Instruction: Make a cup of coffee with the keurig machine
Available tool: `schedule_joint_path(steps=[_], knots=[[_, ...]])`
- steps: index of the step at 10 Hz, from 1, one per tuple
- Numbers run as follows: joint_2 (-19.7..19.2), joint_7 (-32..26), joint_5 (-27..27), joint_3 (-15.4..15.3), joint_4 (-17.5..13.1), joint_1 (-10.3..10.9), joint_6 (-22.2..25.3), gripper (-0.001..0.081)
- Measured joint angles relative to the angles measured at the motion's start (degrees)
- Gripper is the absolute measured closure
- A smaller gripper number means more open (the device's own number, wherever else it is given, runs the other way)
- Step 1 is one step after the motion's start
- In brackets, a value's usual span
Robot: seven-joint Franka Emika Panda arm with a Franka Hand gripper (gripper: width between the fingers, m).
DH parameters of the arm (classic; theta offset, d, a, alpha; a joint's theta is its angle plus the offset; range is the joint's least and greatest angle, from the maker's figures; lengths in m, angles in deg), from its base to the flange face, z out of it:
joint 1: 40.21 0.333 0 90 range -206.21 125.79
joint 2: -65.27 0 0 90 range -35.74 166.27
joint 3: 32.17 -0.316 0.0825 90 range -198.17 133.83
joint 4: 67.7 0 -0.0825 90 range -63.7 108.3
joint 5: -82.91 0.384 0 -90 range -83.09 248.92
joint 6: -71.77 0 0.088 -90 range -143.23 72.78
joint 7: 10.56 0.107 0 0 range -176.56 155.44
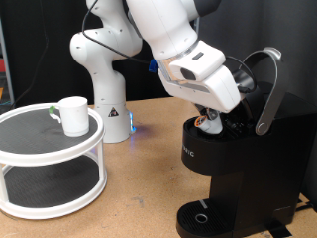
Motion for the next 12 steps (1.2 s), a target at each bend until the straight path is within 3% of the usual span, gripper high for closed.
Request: schedule_joint_path(steps=[4,5,6,9,10,11,12], knots=[[-0.29,-0.20,0.40,-0.45,-0.09,0.00,-1.68,0.0746],[-0.35,-0.20,0.69,-0.59,-0.04,0.00,-2.03,0.0578],[-0.53,-0.22,0.79,-0.62,-0.03,0.00,-2.28,0.0578],[-0.94,-0.24,1.07,-0.62,0.00,0.00,-2.54,0.0150],[-0.96,-0.32,1.56,-0.62,0.03,0.00,-2.73,0.0150],[-0.96,-0.34,2.16,-0.62,0.04,0.00,-3.05,0.0032],[-0.96,-0.33,2.67,-0.62,0.00,0.00,-3.13,0.0032]])
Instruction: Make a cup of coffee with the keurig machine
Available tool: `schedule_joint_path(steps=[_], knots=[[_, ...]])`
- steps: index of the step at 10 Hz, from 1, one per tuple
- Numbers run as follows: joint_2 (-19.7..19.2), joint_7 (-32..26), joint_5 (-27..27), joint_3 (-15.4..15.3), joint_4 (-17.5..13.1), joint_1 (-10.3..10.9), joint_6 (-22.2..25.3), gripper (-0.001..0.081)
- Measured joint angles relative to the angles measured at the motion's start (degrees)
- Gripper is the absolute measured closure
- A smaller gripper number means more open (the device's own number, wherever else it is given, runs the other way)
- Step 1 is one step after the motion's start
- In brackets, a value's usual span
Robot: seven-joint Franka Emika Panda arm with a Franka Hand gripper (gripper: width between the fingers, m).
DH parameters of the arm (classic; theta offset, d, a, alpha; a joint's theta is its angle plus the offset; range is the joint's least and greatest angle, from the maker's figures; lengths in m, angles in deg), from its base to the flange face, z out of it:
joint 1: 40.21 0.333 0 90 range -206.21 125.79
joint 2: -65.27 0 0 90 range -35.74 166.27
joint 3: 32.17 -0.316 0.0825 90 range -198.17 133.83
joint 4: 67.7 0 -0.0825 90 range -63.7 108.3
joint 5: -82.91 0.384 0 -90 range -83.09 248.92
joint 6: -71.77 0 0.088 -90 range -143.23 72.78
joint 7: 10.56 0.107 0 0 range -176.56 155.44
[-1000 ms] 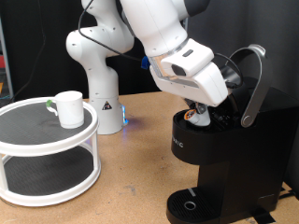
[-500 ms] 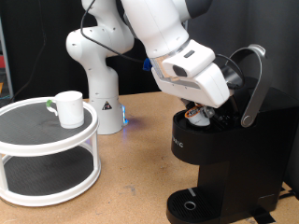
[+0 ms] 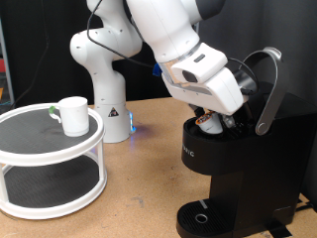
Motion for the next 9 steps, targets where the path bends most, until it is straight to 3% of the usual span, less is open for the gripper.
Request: schedule_joint_path(steps=[2,5,9], knots=[[0.02,0.00,1.23,0.03,-0.52,0.00,0.60,0.0006],[0.91,-0.22,1.22,0.64,-2.11,-0.22,6.47,0.0006],[2.83,-1.84,-6.28,1.36,-1.96,-1.33,14.27,0.0006]])
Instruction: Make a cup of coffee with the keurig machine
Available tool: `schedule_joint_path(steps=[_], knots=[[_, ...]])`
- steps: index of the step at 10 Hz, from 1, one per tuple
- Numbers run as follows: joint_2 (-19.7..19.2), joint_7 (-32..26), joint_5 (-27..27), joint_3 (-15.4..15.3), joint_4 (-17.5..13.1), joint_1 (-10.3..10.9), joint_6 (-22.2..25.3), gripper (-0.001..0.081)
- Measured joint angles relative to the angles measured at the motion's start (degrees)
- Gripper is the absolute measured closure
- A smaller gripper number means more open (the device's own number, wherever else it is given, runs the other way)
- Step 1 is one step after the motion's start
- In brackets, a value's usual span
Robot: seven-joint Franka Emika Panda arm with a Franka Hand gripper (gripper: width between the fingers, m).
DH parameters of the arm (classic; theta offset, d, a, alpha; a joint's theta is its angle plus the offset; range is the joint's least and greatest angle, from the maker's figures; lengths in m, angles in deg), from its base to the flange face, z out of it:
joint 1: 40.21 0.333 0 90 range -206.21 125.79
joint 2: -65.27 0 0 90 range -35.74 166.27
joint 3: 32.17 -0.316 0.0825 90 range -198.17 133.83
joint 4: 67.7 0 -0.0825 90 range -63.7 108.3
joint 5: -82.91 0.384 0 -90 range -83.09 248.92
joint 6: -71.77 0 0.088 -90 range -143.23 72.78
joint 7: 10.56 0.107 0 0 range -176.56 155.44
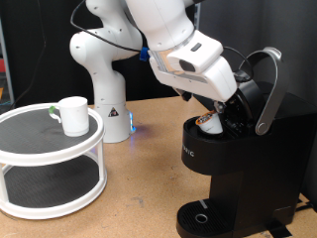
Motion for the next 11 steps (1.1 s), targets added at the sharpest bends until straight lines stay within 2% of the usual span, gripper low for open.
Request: schedule_joint_path(steps=[4,7,11], knots=[[2.28,-1.60,-1.08,0.70,2.68,-0.55,-0.30,0.0006],[2.78,-1.60,-1.06,0.76,3.24,-0.74,-0.64,0.0006],[2.14,0.52,-0.82,-0.72,4.30,-0.45,-5.05,0.0006]])
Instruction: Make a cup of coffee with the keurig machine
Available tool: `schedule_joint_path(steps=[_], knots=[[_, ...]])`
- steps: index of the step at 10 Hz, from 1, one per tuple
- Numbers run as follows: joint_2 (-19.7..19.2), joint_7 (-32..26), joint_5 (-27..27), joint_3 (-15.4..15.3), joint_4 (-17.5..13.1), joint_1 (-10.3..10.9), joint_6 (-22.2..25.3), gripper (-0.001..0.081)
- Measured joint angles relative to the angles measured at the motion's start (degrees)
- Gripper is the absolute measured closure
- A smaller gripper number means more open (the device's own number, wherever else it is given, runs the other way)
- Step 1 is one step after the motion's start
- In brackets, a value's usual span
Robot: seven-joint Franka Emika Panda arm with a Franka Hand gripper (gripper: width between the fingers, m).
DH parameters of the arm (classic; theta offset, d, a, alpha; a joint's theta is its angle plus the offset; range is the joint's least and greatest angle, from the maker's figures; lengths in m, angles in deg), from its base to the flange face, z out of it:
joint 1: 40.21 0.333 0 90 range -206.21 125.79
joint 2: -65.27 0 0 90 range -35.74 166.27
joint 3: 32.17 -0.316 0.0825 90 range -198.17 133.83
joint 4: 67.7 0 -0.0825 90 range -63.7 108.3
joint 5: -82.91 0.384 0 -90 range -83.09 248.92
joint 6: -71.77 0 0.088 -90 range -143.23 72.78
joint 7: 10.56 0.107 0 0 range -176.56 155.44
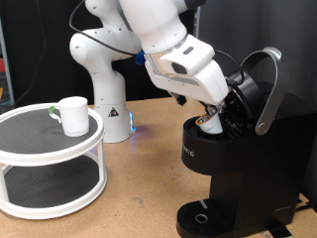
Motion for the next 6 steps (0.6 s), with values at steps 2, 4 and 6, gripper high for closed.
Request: schedule_joint_path(steps=[2,4,6], knots=[[-0.34,0.37,0.00,-0.84,0.54,0.16,-1.27,0.0006],[-0.35,0.41,0.00,-1.08,1.22,0.18,-1.87,0.0006],[-0.35,0.40,0.00,-1.31,1.81,0.20,-2.34,0.0006]])
